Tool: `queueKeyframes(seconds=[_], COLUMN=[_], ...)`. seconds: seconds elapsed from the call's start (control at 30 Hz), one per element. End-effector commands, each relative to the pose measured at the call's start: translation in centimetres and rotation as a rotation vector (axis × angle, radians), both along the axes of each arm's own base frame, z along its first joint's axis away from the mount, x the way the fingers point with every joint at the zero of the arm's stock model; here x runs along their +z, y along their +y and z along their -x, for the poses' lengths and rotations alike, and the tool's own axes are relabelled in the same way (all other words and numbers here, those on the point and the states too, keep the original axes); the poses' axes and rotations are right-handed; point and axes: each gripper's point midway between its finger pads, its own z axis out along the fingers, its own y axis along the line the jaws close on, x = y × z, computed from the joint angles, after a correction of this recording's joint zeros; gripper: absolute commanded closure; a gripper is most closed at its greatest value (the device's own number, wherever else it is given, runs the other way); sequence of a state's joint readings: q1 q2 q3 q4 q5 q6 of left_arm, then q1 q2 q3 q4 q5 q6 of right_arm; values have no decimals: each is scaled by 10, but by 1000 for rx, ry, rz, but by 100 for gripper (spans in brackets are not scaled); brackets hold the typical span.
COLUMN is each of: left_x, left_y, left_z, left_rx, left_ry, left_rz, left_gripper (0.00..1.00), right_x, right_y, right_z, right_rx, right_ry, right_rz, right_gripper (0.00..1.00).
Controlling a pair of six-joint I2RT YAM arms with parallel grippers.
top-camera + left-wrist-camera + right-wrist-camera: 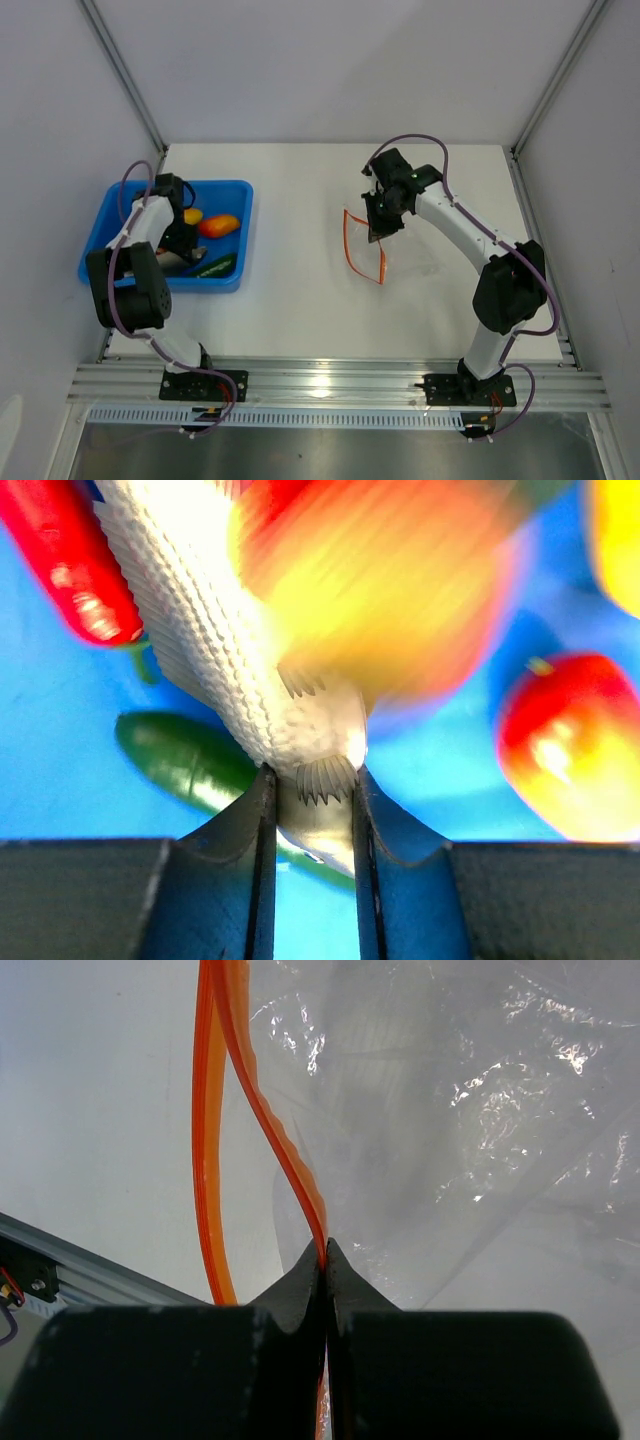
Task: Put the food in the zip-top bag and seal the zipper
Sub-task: Pick up the fake fish from the bin.
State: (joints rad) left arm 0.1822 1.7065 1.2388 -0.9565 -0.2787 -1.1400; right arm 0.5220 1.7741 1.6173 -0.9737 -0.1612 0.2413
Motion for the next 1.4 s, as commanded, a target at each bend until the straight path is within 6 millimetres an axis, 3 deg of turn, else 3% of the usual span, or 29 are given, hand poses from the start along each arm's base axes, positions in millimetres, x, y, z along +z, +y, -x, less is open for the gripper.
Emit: queueKeyframes(seconds=[0.0, 0.17, 0.37, 0.47, 0.63, 0.73, 0.93, 0.97, 1.07, 1.2, 1.37], left_x=[40, 82, 136, 154, 193, 222, 269, 284, 311, 319, 342], left_y=[-2, -16, -48, -72, -133, -173, -231, -240, -267, -296, -319], left_z=[0, 5, 12, 18, 28, 38, 79, 77, 98, 130, 150], left_rx=[-35, -69, -141, -191, -373, -571, -898, -964, -1182, -1374, -1495], left_ry=[-109, -236, -413, -461, -620, -721, -899, -994, -1178, -1249, -1362], left_rz=[-4, 29, 111, 163, 346, 421, 591, 597, 673, 852, 974], left_gripper=[99, 99, 100, 99, 99, 99, 100, 99, 99, 99, 99], right_x=[28, 32, 35, 39, 49, 55, 59, 58, 59, 63, 72], right_y=[1, 4, -1, -1, 8, 10, 11, 13, 18, 31, 46], right_z=[-4, -4, -4, -4, -1, 0, 0, -1, 0, 2, 2], right_rx=[10, 17, 3, -7, -10, -14, -22, -25, -28, -29, -47], right_ry=[-91, -107, -120, -115, -85, -81, -57, -49, -31, -1, 16], right_rz=[-21, -20, 4, -6, -61, -79, -125, -132, -163, -226, -295], right_gripper=[100, 100, 100, 100, 100, 100, 100, 100, 100, 100, 100])
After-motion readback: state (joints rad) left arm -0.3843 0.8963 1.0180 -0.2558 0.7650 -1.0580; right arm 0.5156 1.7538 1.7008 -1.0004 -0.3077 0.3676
